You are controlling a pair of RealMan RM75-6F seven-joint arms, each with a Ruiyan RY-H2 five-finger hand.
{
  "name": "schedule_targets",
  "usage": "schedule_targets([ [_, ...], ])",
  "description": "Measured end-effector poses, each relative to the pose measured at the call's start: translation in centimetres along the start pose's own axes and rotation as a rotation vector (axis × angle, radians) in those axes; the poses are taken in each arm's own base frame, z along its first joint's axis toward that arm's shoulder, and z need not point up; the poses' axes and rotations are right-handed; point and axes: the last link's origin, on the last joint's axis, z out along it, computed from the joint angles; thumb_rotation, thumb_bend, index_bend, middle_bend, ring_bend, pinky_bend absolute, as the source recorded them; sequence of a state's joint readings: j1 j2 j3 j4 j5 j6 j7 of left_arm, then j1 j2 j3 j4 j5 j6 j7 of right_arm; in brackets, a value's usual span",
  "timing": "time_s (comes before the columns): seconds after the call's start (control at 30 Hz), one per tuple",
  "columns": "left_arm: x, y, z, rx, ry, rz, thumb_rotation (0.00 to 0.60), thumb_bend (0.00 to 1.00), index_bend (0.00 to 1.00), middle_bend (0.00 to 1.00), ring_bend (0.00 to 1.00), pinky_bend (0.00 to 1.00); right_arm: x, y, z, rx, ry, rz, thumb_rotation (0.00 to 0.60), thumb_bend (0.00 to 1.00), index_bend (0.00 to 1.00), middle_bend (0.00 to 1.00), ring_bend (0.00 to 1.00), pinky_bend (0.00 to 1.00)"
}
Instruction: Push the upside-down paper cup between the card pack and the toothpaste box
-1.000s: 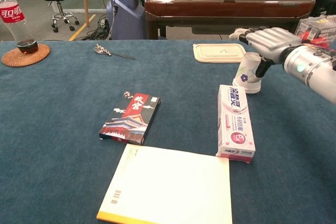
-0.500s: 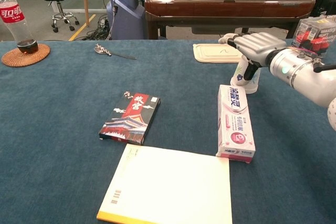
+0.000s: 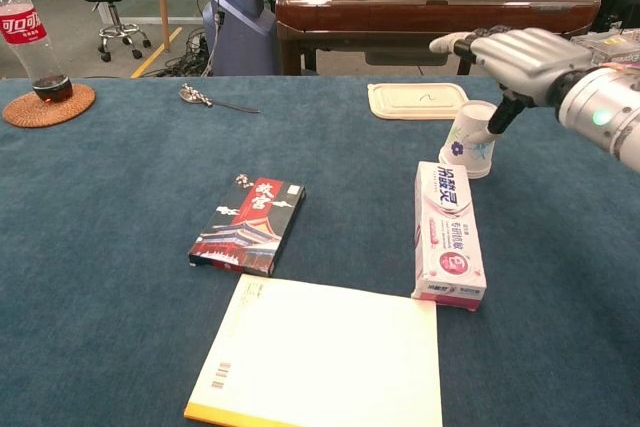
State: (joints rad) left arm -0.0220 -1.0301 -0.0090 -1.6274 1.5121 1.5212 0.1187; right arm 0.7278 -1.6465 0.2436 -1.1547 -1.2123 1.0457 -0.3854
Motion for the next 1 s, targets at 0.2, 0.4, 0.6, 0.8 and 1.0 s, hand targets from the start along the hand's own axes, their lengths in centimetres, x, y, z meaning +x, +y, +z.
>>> schedule_targets([
  [0.2,0.0,0.1,0.0,-0.002,0.003,0.001,0.600,0.21,0.48,0.58,0.45,0.60,1.4,2.3,-2.3,-0.029,0.041,-0.061,0.600,0.14,0.16,0.52,0.54,0.58],
  [0.4,0.0,0.1,0.0,-0.002,0.001,0.001,0.600,0.21,0.48,0.58,0.45,0.60,1.0,4.0,-3.9,-0.093,0.019,-0.112,0.600,0.33,0.17,0.78,0.87,0.90],
  [0.6,0.0,0.2,0.1,-0.006,-0.001,0.002,0.600,0.21,0.48,0.58,0.45,0.60,0.4,5.5,-5.4,-0.190,-0.017,-0.146,0.600,0.56,0.17,0.94,1.00,1.00],
  [0.8,-0.2,0.3,0.1,-0.011,-0.006,0.005,0.600,0.21,0.48,0.58,0.45,0.60,-0.3,6.3,-6.2,-0.258,-0.073,-0.106,0.600,0.89,0.18,1.00,1.00,1.00],
  [1.0,-0.3,0.4,0.1,-0.013,-0.010,0.007,0.600,0.21,0.48,0.58,0.45,0.60,-1.7,6.1,-6.3,-0.305,-0.136,-0.061,0.600,1.00,0.22,1.00,1.00,1.00],
])
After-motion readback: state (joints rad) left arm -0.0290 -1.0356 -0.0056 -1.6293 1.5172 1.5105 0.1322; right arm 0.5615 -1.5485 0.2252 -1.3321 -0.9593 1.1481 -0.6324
